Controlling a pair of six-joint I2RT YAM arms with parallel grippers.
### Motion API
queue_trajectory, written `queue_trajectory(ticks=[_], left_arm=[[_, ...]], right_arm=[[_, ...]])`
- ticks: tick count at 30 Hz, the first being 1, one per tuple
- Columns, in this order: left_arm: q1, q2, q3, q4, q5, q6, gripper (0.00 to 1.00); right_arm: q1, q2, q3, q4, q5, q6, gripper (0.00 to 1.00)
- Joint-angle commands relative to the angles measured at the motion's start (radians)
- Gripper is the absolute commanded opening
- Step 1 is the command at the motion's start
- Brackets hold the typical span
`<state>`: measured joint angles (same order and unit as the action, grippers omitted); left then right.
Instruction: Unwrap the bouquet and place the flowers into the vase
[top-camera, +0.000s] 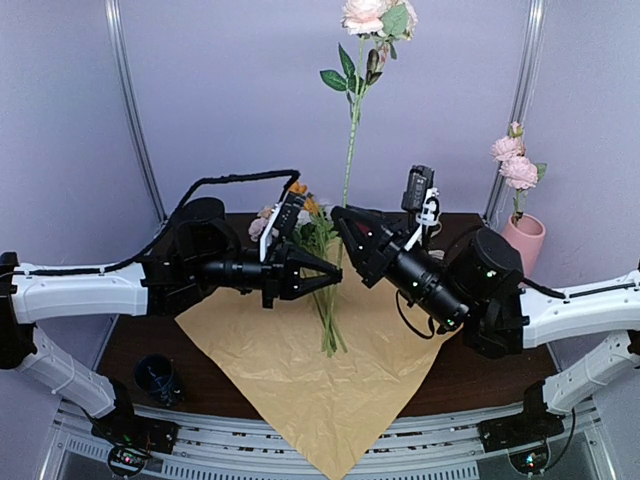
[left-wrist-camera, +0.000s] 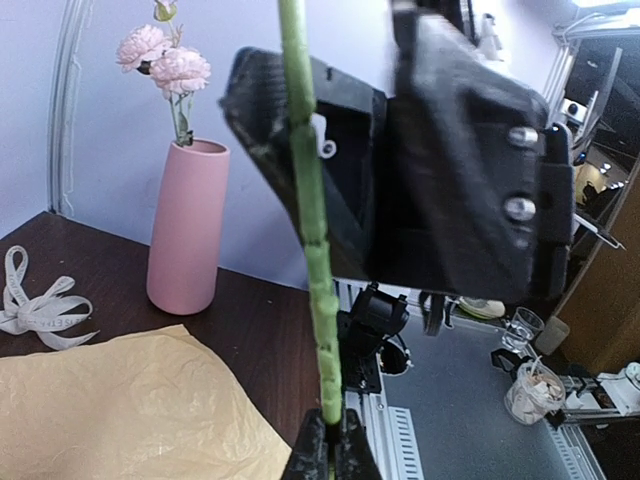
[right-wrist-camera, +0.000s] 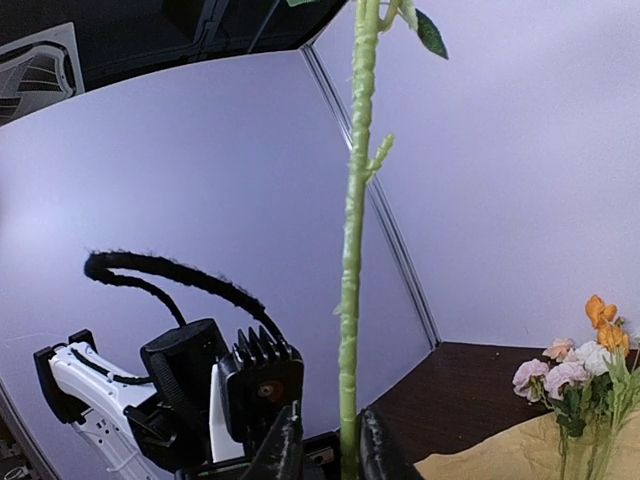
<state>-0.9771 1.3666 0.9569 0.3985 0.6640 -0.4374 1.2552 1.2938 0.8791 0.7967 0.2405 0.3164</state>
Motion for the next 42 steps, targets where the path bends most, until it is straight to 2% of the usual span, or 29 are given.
queue_trajectory(ticks=[1, 9, 13, 18, 23, 35, 42], left_arm=[[-0.005, -0.058, -0.022, 0.034, -0.106, 0.046, 0.0], [-0.005, -0.103, -0.052, -0.078, -0.207, 0.175, 0.0], [-0.005, -0.107, -0.066, -0.122, -0.22, 0.213, 0.0], [-0.005, -0.126, -0.09, -0.13, -0.222, 0.221, 0.0], [-0.01, -0.14, -0.112, -0.136, -0.231, 0.225, 0.0], [-0.015, -0.138, -0.13, -0.137, -0.233, 0.229, 0.0], [-0.017, -0.124, -0.13, -0.132, -0.225, 0.223, 0.0]], right_arm=[[0.004, -0.05, 0.101, -0.258, -0.006, 0.005, 0.43], [-0.024, -0.146, 0.213, -0.586, -0.03, 0.027, 0.75], [-0.075, -0.149, 0.305, -0.702, -0.116, 0.041, 0.79], [-0.162, -0.131, 0.398, -0.787, -0.205, 0.063, 0.76], [-0.245, -0.105, 0.431, -0.806, -0.253, 0.112, 0.68], [-0.273, -0.058, 0.457, -0.752, -0.33, 0.152, 0.52], [-0.286, -0.051, 0.451, -0.727, -0.348, 0.173, 0.45]])
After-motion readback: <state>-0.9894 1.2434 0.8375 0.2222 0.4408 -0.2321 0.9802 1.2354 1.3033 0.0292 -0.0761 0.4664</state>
